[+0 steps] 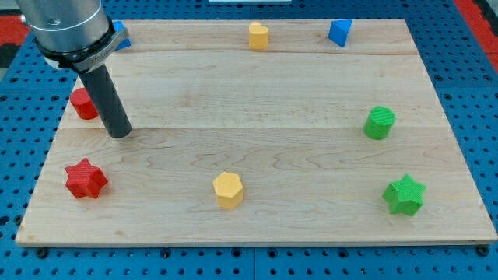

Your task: Slide the blue triangle a bit left and down

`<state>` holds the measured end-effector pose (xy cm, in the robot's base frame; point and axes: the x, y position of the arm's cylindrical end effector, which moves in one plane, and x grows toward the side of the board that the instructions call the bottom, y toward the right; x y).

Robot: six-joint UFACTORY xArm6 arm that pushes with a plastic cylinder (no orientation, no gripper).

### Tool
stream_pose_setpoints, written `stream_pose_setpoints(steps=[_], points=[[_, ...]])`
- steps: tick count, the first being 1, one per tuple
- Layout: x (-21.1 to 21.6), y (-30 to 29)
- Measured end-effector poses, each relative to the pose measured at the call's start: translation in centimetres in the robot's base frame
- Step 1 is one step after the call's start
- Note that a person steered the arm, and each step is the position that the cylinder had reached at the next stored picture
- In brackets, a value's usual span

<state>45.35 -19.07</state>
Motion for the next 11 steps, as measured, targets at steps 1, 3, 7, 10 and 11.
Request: stream_pose_setpoints(steps=[1, 3, 7, 10, 11], points=[[-0.1, -0.4], [-0.7, 5.3], [-15.8, 42.7], [-23.8, 30.1], [-24.0, 29.0]])
